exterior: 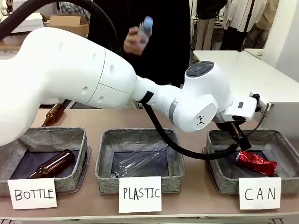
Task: Sort the can waste into the basket.
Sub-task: Pick up the can waste from the table and place it in the right Fabric basket.
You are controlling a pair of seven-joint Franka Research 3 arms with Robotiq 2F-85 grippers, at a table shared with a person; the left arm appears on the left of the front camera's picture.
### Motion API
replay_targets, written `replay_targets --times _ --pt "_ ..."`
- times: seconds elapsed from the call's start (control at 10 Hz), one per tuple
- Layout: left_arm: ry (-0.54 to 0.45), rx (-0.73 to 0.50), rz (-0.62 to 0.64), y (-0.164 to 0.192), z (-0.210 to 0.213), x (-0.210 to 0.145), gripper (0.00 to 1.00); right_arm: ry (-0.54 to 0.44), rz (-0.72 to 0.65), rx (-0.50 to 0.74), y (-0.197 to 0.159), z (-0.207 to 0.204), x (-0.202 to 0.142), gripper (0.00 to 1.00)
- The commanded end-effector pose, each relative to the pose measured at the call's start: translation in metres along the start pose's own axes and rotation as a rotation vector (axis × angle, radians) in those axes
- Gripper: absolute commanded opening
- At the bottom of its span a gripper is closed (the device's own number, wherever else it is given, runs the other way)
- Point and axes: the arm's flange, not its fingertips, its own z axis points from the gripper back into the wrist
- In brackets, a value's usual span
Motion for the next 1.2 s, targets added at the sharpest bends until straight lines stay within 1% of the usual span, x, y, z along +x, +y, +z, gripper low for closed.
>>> replay_targets --times 0.0,0.1,0.2,0.4,0.5,0.6,0.7,0.8,0.9,1.0,1.1 --pt "0.063 0.001 0.021 0.0 0.013 0.0 1.0 -0.015 0.004 0.002 -0.006 0.006 -0.005 1.0" --pt "0.159 -0.025 0.03 0.004 0.036 -0.005 1.0 -0.015 0.004 0.002 -0.006 0.006 -0.005 1.0" --pt "0.262 -0.06 0.042 0.011 0.073 -0.013 1.0 -0.015 0.004 0.002 -0.006 0.006 -0.005 1.0" --pt "0.449 -0.058 0.189 0.036 0.174 -0.032 1.0 -0.015 0.004 0.002 -0.006 0.006 -0.005 1.0" --pt "0.509 -0.065 0.27 0.054 0.218 -0.05 1.0 -0.015 0.004 0.002 -0.006 0.006 -0.005 1.0" --pt "0.532 -0.032 0.358 0.07 0.259 -0.079 1.0 -0.015 0.004 0.002 -0.006 0.006 -0.005 1.0" --pt "0.524 0.029 0.475 0.082 0.299 -0.119 1.0 -0.015 0.004 0.002 -0.006 0.006 -0.005 1.0" --pt "0.443 0.063 0.621 0.095 0.351 -0.172 1.0 -0.015 0.004 0.002 -0.006 0.006 -0.005 1.0" --pt "0.347 0.08 0.77 0.103 0.399 -0.225 1.0 -0.015 0.004 0.002 -0.006 0.006 -0.005 1.0" --pt "0.233 0.145 0.963 0.109 0.446 -0.283 1.0 0.001 -0.004 0.0 -0.001 -0.001 0.0 1.0" --pt "0.105 0.164 1.137 0.111 0.492 -0.342 1.0 0.012 -0.036 0.065 0.024 -0.024 0.009 1.0"
